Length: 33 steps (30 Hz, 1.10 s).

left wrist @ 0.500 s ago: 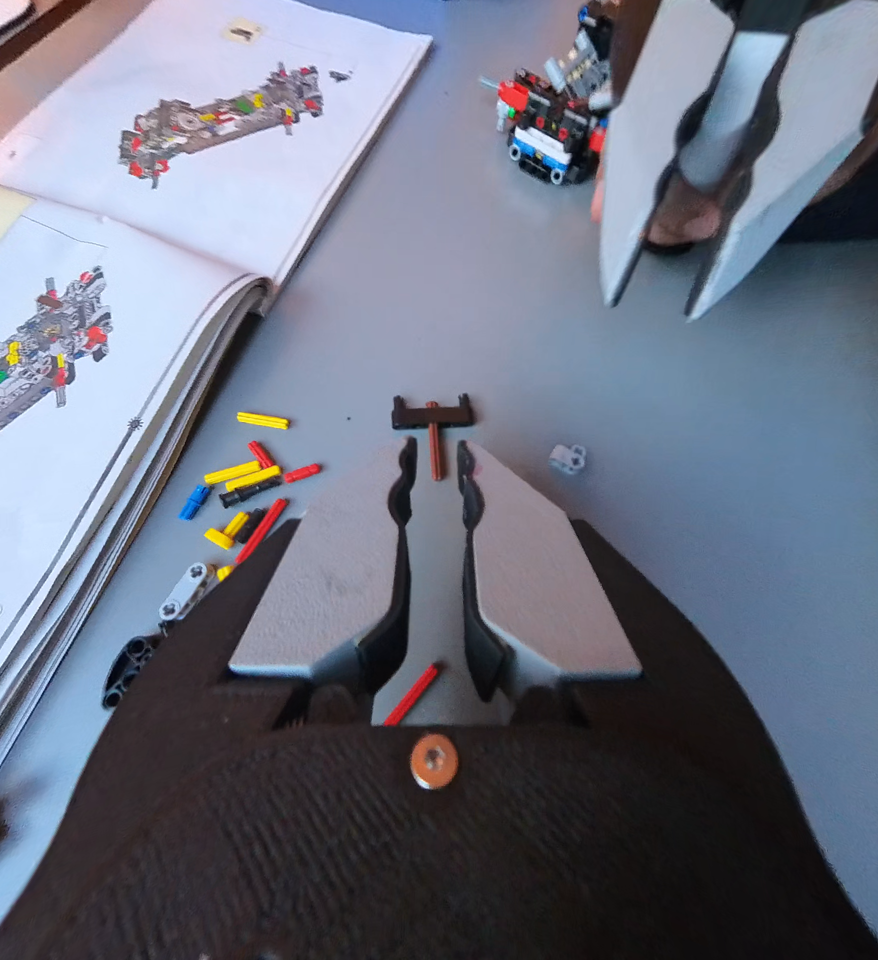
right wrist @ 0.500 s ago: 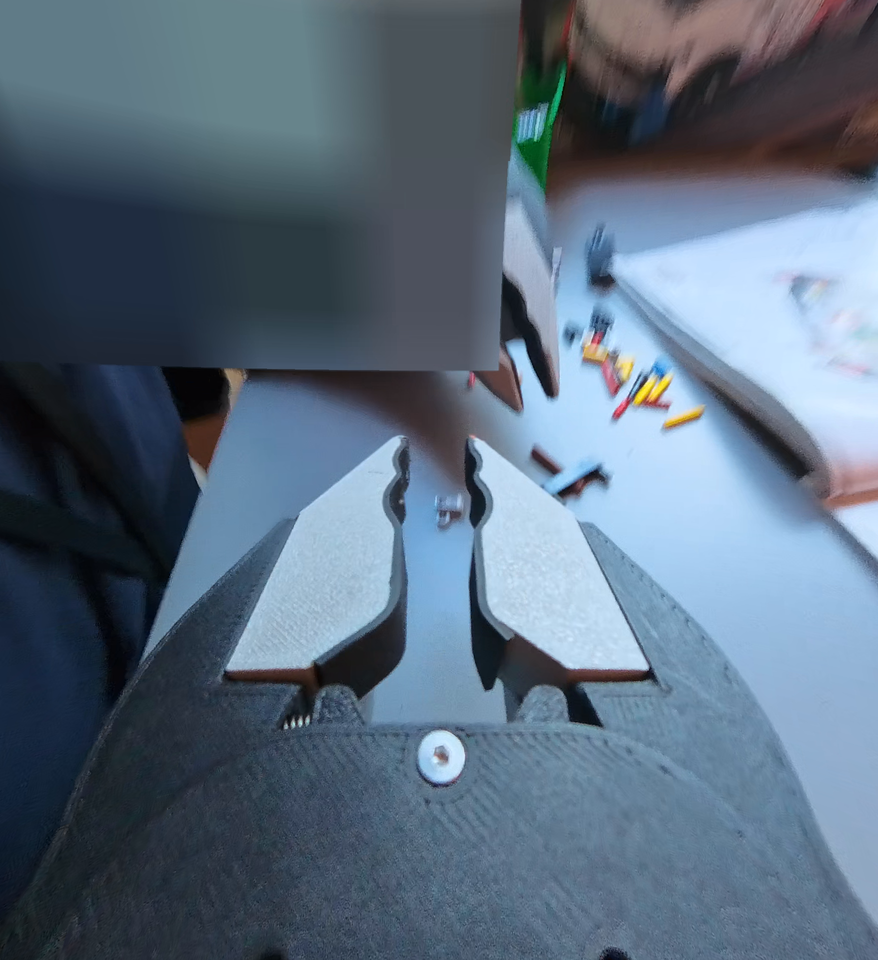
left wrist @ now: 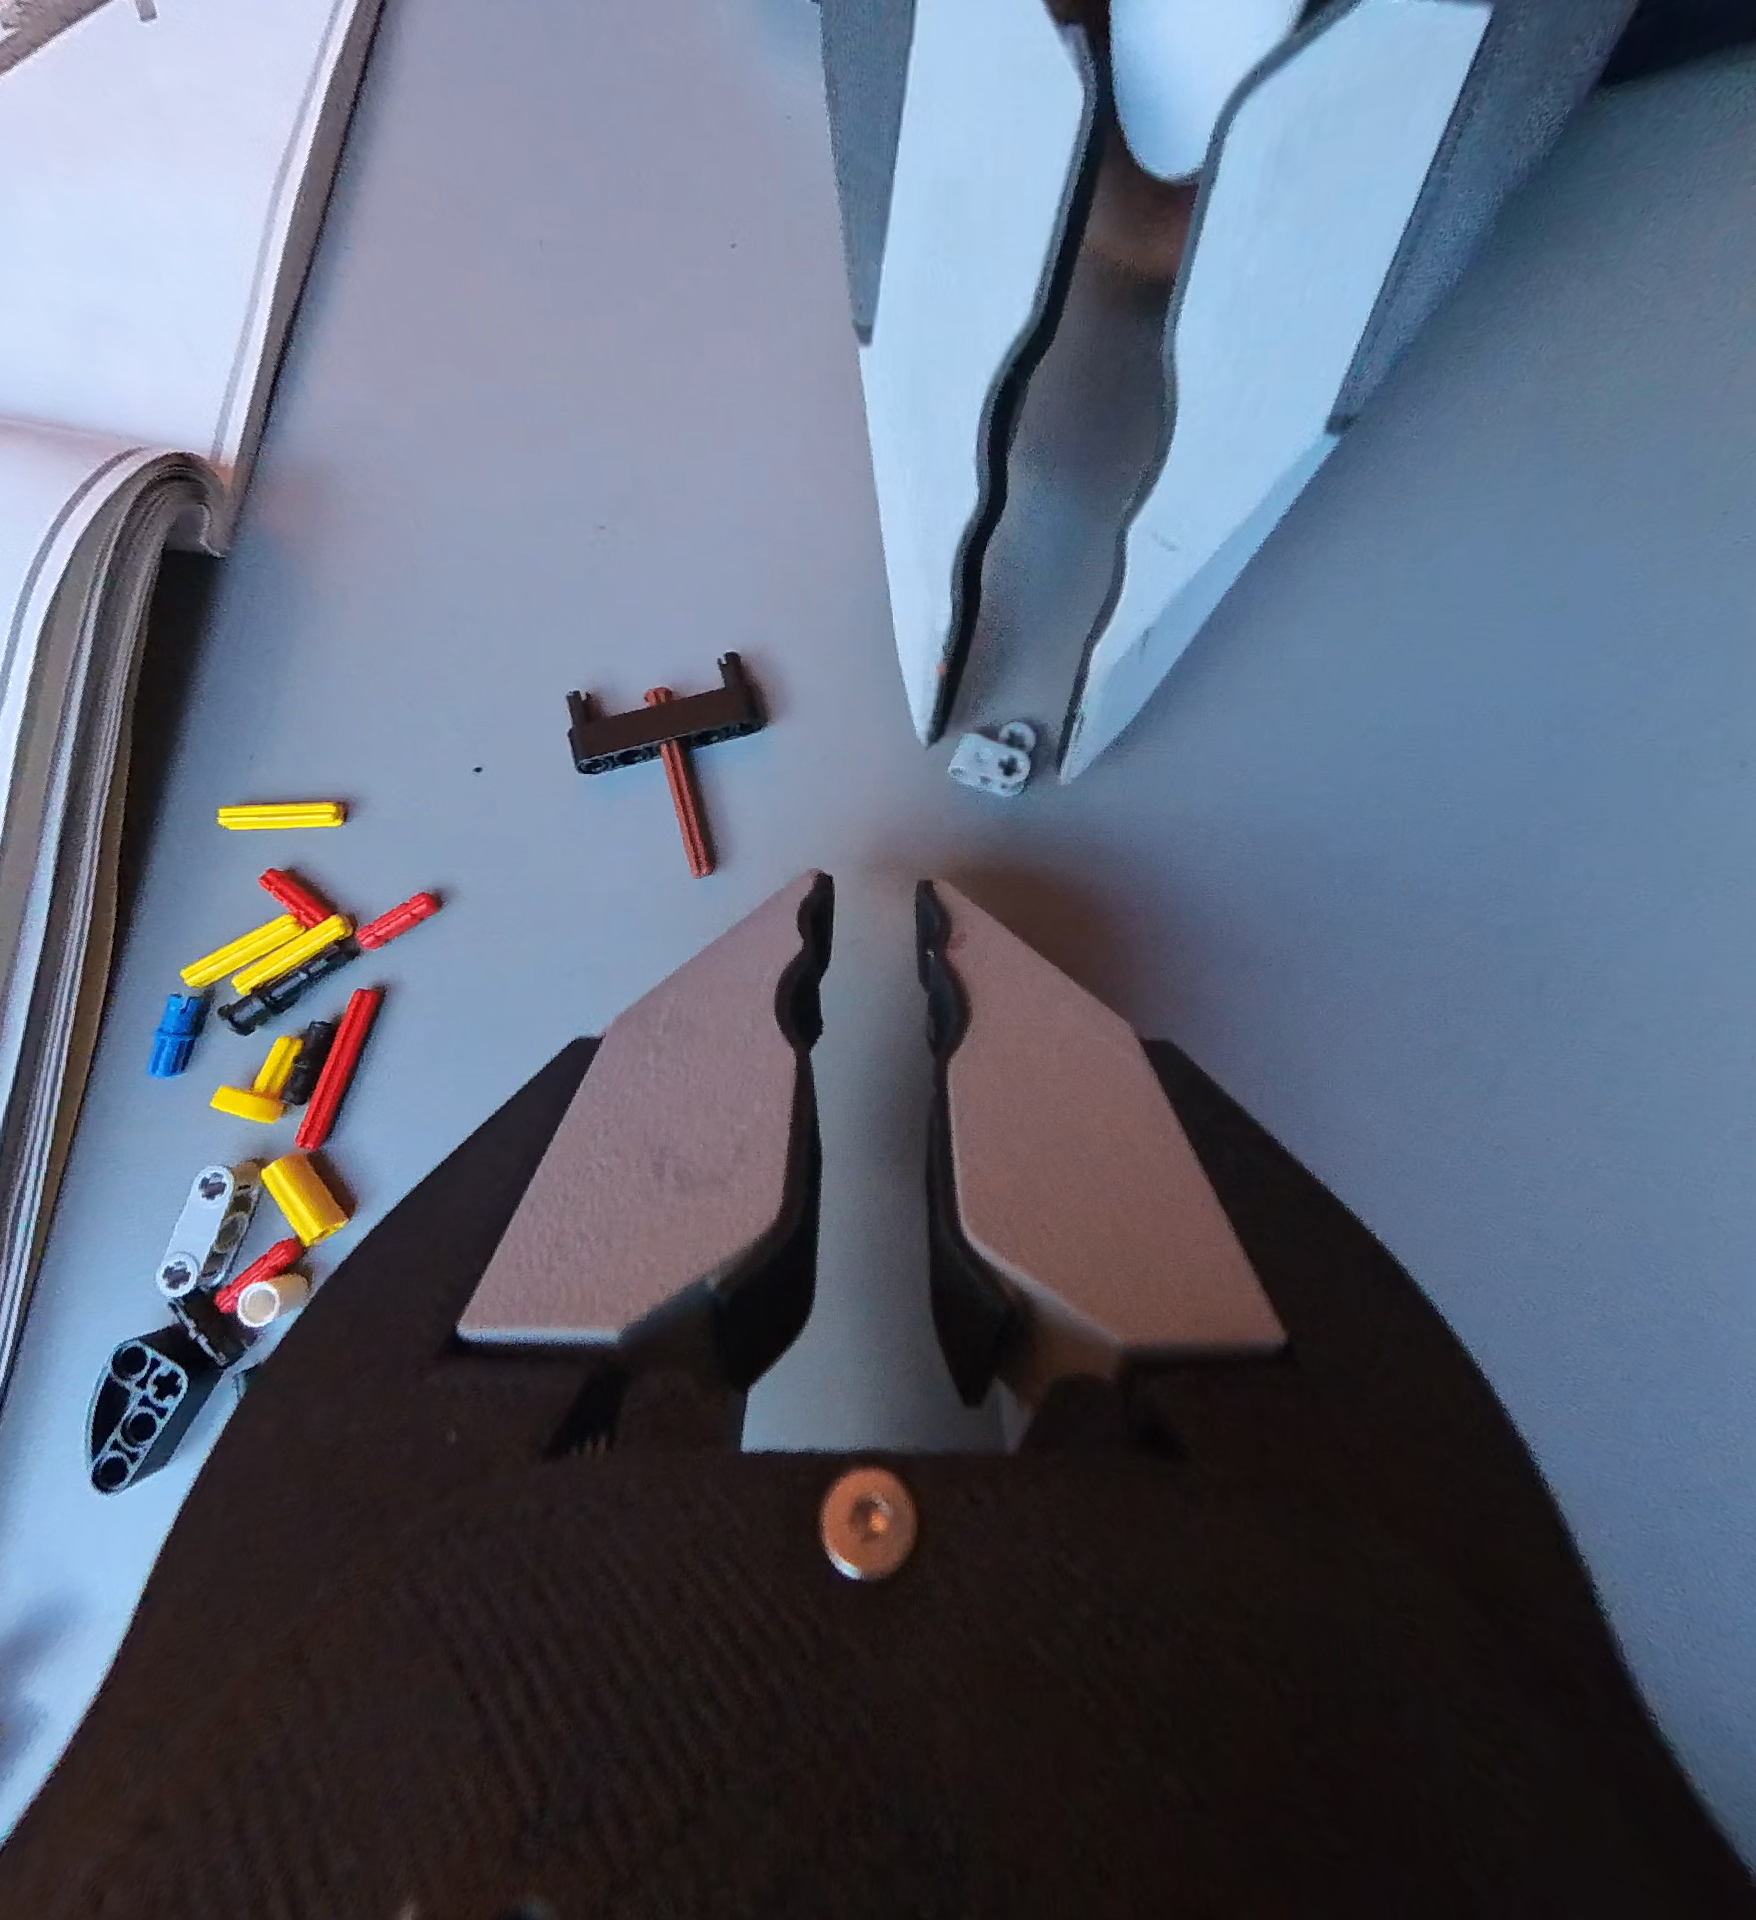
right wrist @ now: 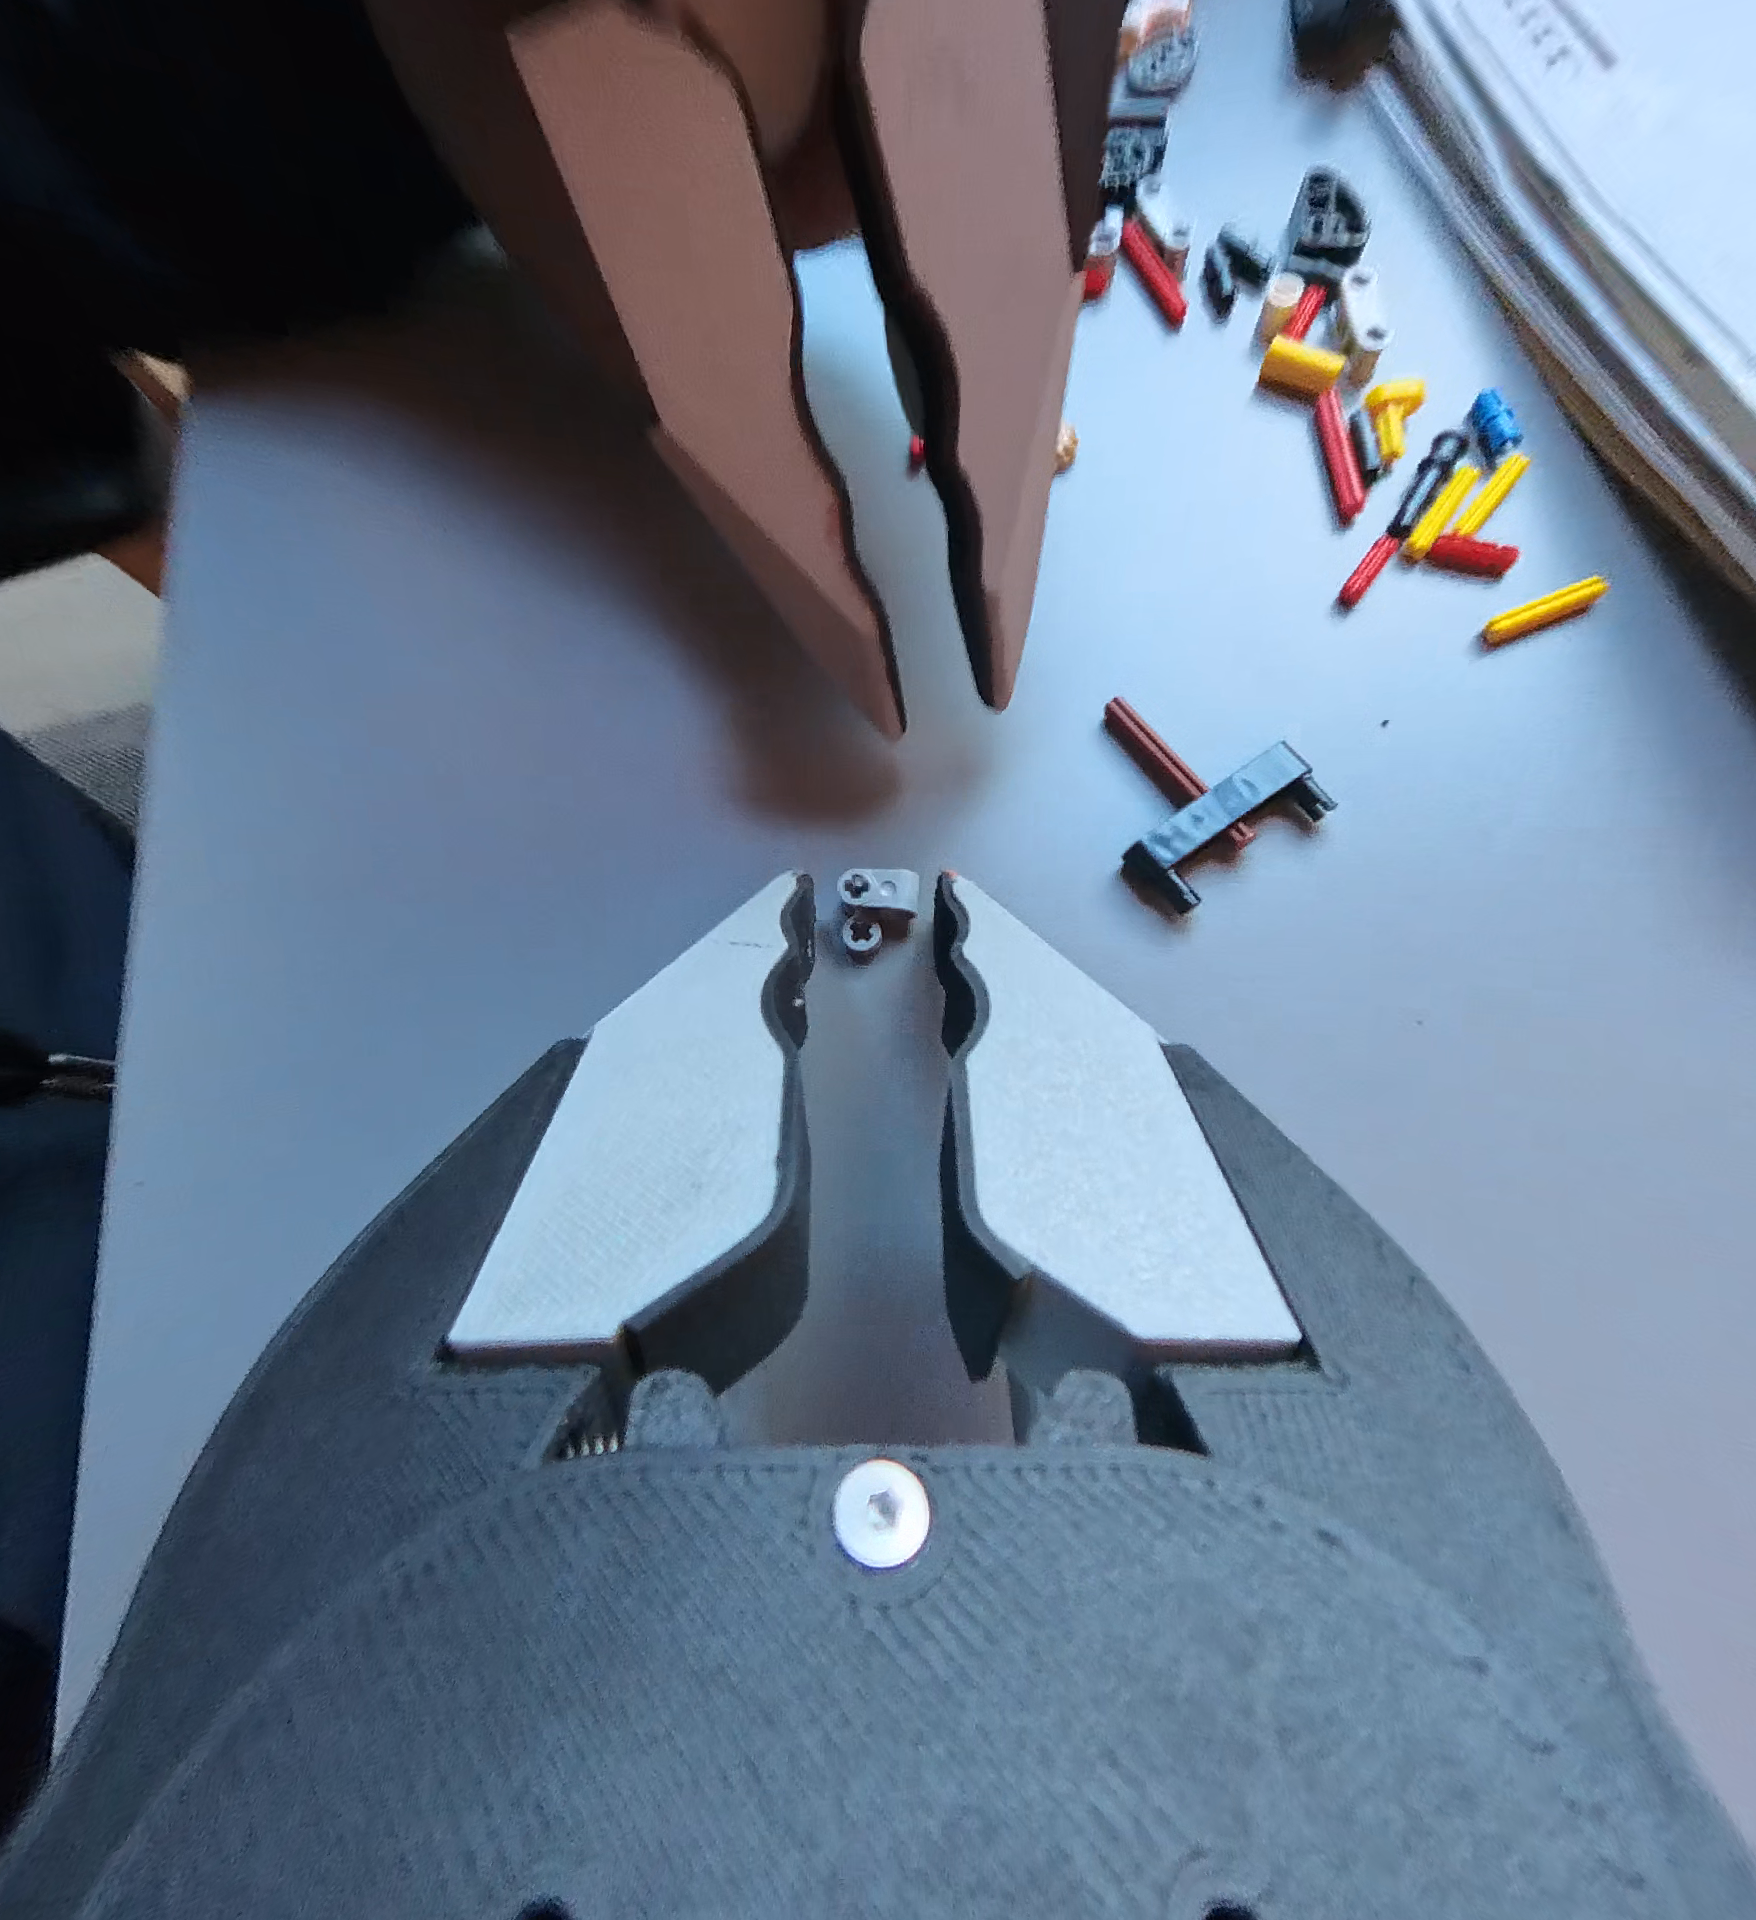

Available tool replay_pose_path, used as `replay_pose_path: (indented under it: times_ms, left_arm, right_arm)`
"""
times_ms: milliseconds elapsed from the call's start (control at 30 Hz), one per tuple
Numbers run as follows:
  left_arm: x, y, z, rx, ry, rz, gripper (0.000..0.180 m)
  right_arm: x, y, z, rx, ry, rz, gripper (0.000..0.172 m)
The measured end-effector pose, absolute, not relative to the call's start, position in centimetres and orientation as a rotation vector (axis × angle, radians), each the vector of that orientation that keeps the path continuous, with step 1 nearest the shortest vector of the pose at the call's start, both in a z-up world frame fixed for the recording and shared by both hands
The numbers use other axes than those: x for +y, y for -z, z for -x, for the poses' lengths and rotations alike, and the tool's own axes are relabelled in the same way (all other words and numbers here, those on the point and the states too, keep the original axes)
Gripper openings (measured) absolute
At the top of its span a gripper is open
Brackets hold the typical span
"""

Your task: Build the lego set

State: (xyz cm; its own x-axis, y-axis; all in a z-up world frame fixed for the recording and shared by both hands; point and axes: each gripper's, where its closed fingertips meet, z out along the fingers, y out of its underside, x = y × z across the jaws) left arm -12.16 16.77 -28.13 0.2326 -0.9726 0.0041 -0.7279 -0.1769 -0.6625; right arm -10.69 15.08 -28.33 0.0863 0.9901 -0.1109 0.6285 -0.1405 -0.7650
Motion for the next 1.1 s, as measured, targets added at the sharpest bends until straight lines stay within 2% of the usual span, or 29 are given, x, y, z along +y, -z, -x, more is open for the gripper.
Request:
replay_pose_path:
  times_ms: [100,233,600,900,1100]
  left_arm:
    - [17.3,28.0,12.4,1.526,0.596,1.978,0.014]
    - [17.7,27.6,12.5,1.513,0.571,1.952,0.014]
    - [19.9,24.4,11.8,1.325,0.555,1.807,0.017]
    - [20.5,21.5,11.0,1.271,0.380,1.564,0.024]
    - [20.8,22.5,10.9,1.275,0.353,1.612,0.020]
  right_arm:
    - [15.3,28.8,10.8,-1.595,-0.834,1.852,0.013]
    - [15.5,28.2,10.9,-1.561,-0.844,1.829,0.012]
    - [18.5,22.3,10.0,-1.206,-1.093,1.657,0.012]
    - [19.8,19.2,10.1,-1.014,-1.260,1.586,0.012]
    - [20.3,19.3,9.9,-1.071,-1.100,1.530,0.011]
